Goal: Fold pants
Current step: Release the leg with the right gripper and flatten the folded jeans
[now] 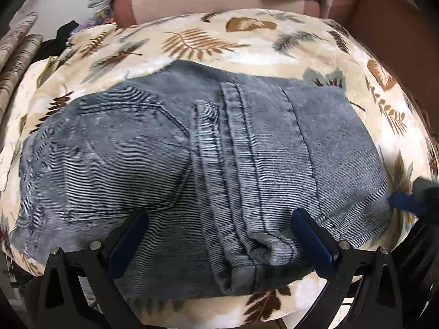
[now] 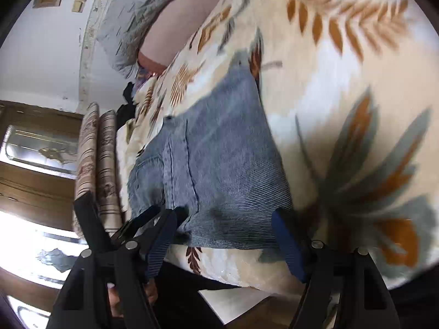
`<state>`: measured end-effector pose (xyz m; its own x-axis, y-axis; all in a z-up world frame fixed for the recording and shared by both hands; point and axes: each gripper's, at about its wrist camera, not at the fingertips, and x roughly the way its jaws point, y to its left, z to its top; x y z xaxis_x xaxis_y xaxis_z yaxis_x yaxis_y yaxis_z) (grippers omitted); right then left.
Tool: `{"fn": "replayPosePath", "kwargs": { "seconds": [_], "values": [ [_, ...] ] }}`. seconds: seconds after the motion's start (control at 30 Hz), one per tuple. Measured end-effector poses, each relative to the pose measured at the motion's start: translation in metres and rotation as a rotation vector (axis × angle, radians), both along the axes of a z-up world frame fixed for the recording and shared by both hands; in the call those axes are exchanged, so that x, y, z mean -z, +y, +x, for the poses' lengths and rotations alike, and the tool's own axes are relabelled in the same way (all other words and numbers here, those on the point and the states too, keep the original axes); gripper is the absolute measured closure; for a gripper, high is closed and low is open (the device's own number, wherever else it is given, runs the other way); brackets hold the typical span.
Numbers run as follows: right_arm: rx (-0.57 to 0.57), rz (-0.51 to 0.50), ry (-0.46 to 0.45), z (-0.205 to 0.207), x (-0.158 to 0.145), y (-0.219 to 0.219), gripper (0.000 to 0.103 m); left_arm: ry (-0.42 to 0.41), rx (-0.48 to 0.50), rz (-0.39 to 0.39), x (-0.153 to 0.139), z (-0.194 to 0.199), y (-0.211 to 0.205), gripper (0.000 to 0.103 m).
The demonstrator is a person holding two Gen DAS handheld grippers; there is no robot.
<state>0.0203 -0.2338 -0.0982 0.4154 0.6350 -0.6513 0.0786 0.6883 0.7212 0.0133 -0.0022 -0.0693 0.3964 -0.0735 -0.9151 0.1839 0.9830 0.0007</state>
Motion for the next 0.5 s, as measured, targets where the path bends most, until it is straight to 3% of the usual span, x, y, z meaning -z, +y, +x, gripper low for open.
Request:
{"fn": "replayPosePath", "kwargs": {
  "seconds": [0.1,0.17,0.2,0.3,0.43,0.5],
  "values": [
    [-0.052,0.018,-0.05,-0.002,-0.005,0.009,0.027,-0.005,-0.019,-0.004,-0.004,-0.002,0.005,0.0],
    [-0.052,-0.048,0.022,0.005,0.021,0.014,0.022,0.001,-0.023,-0.014,-0.006,-0.002,0.006,0.0],
    [-0.041,-0.038,0.015,0.005,0.028,0.012,0.023,0.001,-0.019,-0.024,-0.007,-0.003,0.006,0.0],
    [-0.013,-0.046,0.023,0.004,0.011,0.007,0.023,-0.031,-0.004,0.008,-0.013,-0.006,0.005,0.0],
    [-0.041,-0.029,-0.076,0.001,-0.019,0.011,0.023,-0.032,-0.019,-0.005,-0.015,-0.005,0.008,0.0],
    [-0.045,-0.049,-0.065,0.004,-0.01,0.012,0.022,-0.03,-0.023,-0.008,-0.016,-0.004,0.009,0.0]
  ]
}}
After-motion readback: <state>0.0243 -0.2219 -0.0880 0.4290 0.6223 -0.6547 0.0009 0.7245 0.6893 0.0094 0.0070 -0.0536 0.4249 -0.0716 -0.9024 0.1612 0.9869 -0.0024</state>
